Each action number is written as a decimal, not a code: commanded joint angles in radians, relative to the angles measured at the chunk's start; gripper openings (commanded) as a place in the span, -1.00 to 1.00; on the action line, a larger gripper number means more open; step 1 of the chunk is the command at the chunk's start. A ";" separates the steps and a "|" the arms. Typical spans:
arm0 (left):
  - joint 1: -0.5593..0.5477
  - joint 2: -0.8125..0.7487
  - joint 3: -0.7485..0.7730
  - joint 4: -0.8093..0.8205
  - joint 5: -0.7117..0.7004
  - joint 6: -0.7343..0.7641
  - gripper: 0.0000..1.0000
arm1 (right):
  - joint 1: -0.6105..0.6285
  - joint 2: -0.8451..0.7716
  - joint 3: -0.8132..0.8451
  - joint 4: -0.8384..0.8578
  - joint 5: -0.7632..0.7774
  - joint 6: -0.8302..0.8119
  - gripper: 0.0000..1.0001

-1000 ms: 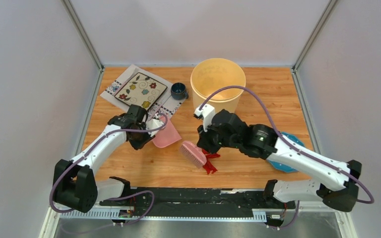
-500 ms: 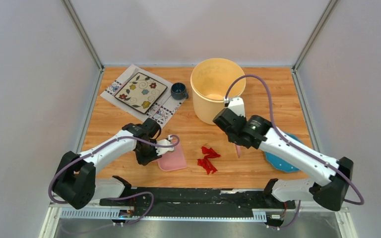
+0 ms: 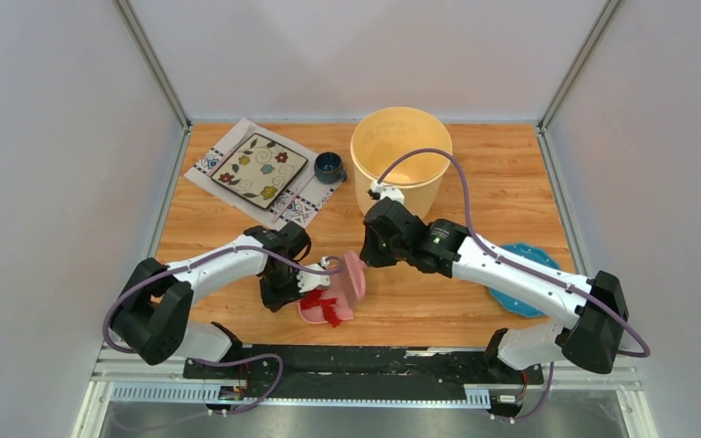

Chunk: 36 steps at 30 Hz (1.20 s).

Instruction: Sweep away the paper scraps from the table

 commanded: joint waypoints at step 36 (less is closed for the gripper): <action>0.128 0.123 1.171 -0.444 0.033 -0.052 -1.00 | -0.496 -0.476 0.092 -0.385 0.256 -0.300 -1.00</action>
